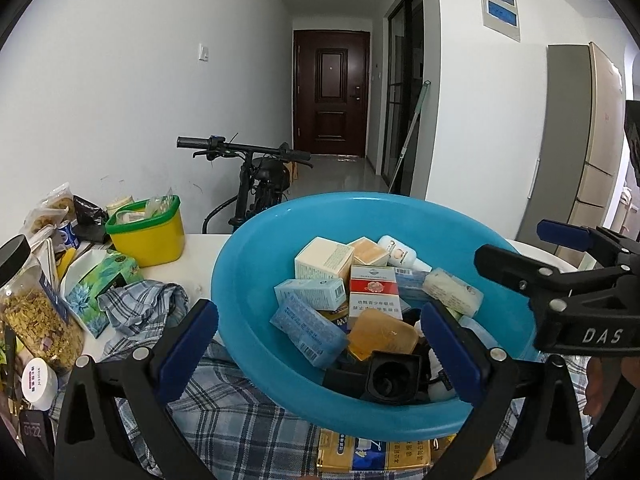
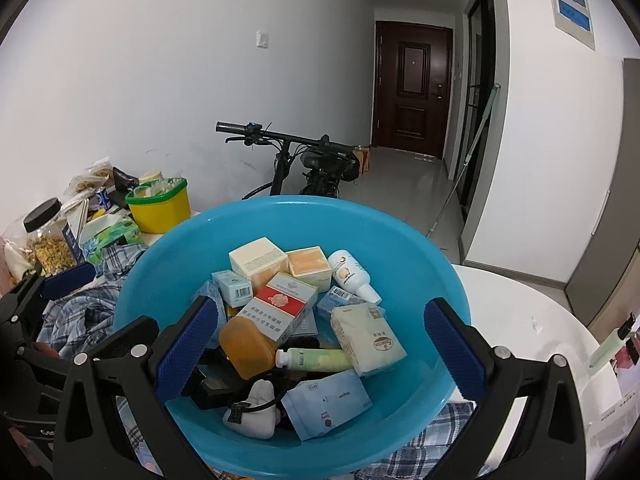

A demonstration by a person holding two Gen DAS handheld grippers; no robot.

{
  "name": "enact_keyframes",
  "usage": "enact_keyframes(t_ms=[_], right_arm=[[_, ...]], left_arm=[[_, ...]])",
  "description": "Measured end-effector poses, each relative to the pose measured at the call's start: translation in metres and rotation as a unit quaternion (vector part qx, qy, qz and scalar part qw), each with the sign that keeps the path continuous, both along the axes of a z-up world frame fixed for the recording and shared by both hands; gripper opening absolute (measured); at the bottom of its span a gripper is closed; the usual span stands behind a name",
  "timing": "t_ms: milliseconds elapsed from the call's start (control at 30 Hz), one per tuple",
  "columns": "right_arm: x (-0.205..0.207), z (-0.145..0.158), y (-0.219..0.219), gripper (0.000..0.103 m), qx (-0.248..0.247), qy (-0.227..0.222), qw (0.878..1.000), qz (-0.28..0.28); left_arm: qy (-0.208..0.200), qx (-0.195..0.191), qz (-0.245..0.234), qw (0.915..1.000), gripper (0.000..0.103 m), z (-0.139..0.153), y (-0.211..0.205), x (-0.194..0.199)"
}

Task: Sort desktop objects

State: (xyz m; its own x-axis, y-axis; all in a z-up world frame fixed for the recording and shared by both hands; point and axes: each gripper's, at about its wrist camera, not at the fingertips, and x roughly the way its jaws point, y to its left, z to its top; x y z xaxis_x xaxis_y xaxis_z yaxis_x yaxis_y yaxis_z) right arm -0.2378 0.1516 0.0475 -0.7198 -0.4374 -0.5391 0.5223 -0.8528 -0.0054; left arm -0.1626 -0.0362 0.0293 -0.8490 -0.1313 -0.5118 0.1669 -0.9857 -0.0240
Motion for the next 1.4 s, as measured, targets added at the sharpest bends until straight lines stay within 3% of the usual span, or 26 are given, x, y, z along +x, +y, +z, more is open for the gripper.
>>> enact_keyframes(t_ms=[167,467,767,933,1200,1400], right_arm=[[0.011,0.002,0.014,0.103,-0.014,-0.001,1.000,-0.008],[0.074,-0.009,0.053,0.103,-0.028,0.011,0.999,-0.011],[0.134,-0.059,0.078,0.103,-0.040,-0.042,0.998,0.019],[0.142,-0.065,0.092,0.103,-0.087,-0.035,0.995,0.021],[0.138,-0.071,0.086,0.103,-0.056,-0.039,0.998,0.000],[0.137,-0.069,0.098,0.103,-0.085,-0.036,0.996,-0.008]], left_arm=[[0.003,0.000,-0.001,1.0000,0.103,0.000,-0.002,0.000],[0.010,0.006,-0.007,0.9999,0.103,0.004,0.001,0.004],[-0.001,0.012,-0.003,0.9999,0.103,-0.001,-0.001,0.001],[-0.003,-0.005,-0.009,0.9999,0.103,0.000,0.007,0.001],[-0.005,-0.034,-0.023,0.9992,0.103,-0.002,0.024,0.002],[-0.005,-0.032,-0.022,0.9992,0.103,0.004,0.028,0.016]])
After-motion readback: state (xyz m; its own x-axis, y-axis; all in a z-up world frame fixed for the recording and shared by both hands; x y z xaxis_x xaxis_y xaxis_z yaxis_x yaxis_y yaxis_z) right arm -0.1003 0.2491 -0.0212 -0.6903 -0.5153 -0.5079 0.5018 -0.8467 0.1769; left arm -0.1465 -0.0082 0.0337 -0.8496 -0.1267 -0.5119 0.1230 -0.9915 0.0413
